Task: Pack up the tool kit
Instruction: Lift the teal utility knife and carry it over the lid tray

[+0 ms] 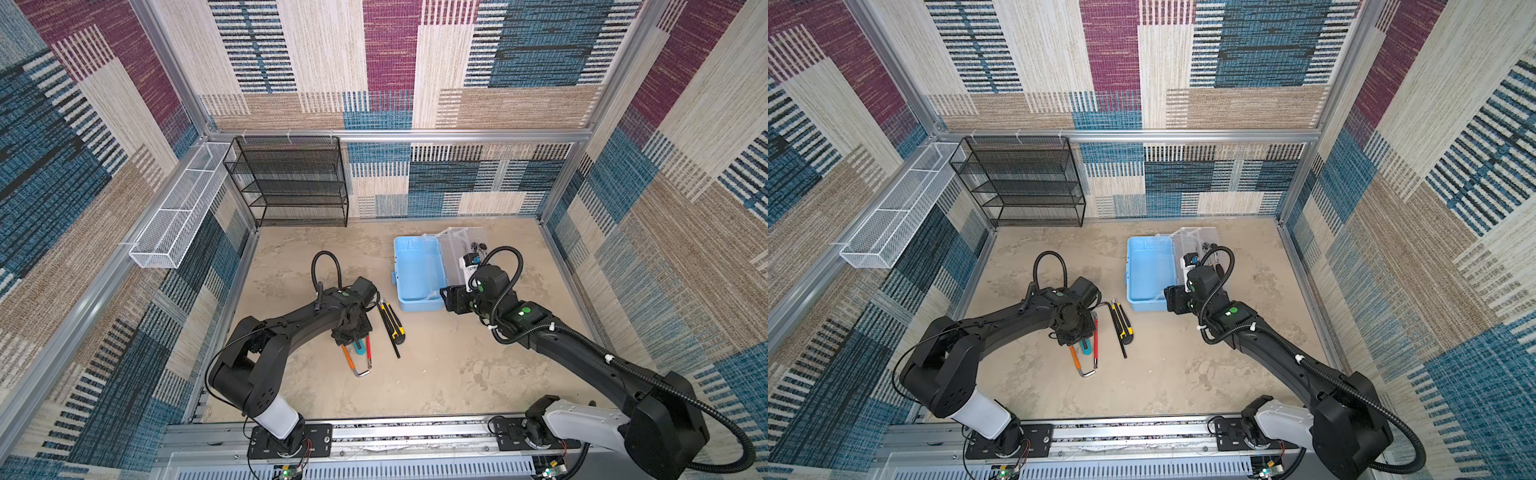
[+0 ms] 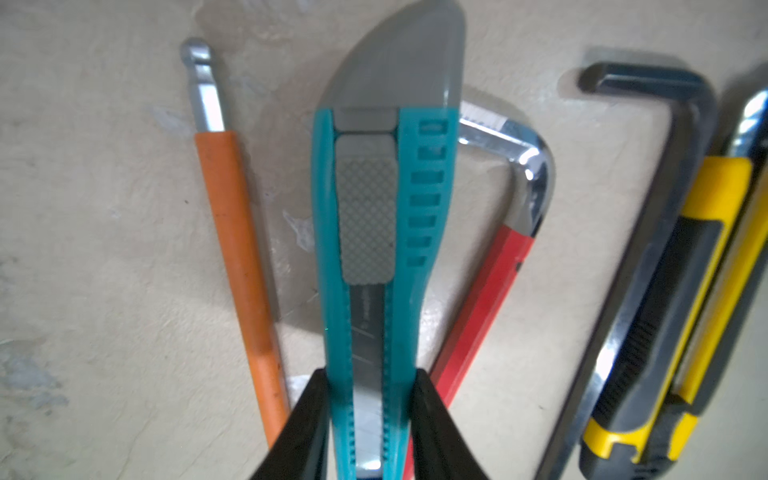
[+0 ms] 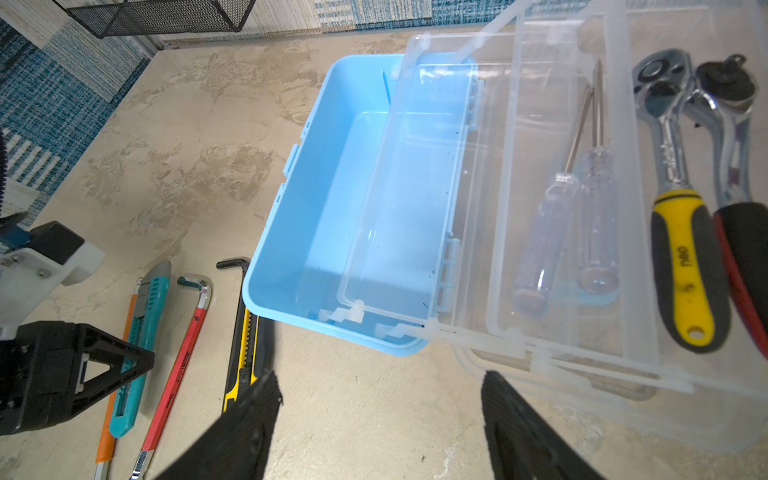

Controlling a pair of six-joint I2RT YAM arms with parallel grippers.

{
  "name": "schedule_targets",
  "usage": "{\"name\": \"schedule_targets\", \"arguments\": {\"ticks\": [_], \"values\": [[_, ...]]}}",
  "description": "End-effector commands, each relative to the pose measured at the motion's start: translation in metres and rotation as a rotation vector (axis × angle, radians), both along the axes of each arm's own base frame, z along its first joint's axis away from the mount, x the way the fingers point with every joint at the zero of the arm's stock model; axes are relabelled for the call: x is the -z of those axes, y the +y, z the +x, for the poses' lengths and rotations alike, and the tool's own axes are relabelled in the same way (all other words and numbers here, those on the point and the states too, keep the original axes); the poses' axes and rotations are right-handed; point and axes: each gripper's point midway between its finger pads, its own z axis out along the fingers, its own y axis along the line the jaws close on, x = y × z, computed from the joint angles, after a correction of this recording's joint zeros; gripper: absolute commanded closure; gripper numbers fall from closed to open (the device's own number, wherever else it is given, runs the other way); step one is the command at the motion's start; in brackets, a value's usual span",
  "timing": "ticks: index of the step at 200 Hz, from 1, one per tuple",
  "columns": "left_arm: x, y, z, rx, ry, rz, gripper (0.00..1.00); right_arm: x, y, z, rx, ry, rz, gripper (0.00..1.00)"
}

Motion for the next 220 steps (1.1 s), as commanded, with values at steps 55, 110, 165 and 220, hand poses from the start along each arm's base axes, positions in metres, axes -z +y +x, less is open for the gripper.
{"name": "schedule_targets", "arguments": {"ticks": [55, 110, 165, 220], "values": [[-0.029, -0.009, 0.007, 0.013, -0.080, -0.039, 1.00, -0.015, -0.003, 0.008, -0.010, -0.041, 0.030, 0.21], [-0.075, -0.044, 0.036, 0.107, -0.204, -0.095, 1.00, -0.030, -0.025, 0.016, 0.012, -0.068, 0.081, 0.19], [-0.125, -0.102, 0.077, 0.277, -0.331, -0.166, 1.00, -0.028, -0.037, 0.024, 0.024, -0.061, 0.085, 0.18], [-0.152, -0.187, 0.118, 0.498, -0.408, -0.295, 1.00, -0.023, -0.052, 0.029, 0.055, -0.053, 0.085, 0.17]]}}
